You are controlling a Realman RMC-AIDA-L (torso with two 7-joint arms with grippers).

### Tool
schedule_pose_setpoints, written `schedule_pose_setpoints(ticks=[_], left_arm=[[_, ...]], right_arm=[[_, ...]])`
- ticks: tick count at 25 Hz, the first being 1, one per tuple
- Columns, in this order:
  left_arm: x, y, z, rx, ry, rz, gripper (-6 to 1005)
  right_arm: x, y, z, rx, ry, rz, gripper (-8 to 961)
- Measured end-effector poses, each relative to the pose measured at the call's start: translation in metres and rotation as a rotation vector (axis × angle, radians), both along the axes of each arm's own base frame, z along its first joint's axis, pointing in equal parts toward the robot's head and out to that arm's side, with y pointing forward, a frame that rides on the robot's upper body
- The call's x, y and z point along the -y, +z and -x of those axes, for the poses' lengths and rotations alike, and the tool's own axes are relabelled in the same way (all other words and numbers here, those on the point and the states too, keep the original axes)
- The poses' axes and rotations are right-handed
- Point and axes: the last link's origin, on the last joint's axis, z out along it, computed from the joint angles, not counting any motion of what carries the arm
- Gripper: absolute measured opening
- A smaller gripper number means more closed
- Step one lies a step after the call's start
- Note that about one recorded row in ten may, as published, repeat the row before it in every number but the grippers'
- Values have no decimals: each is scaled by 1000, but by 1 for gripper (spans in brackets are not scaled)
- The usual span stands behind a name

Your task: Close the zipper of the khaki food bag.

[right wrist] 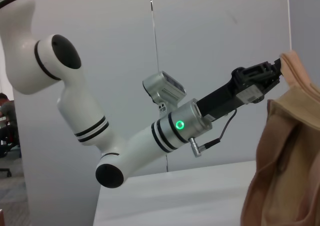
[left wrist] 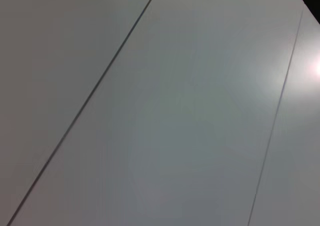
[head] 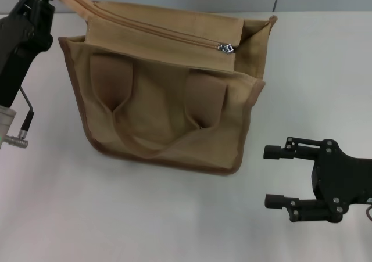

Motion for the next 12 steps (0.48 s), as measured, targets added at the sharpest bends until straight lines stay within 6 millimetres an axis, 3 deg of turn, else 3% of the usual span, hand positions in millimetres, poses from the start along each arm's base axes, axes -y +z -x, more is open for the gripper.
schedule_pose_setpoints(ticks=[5,7,8,10,12], left_arm=[[2,10,15,-39,-6,103,129],[6,25,29,-73,1,183,179],[14,41,40,-123,0,236,204],[20,55,47,-176,-14,267,408],[28,72,52,-242,-46,307,456]], right_arm=[[-5,-2,2,7,-5,-5,756],[-5,-3,3,4,-6,0,756],[-6,-4,3,2,-7,2,756],[-7,-5,4,-3,-13,4,756],[-8,-7,4,-5,-18,7,756]])
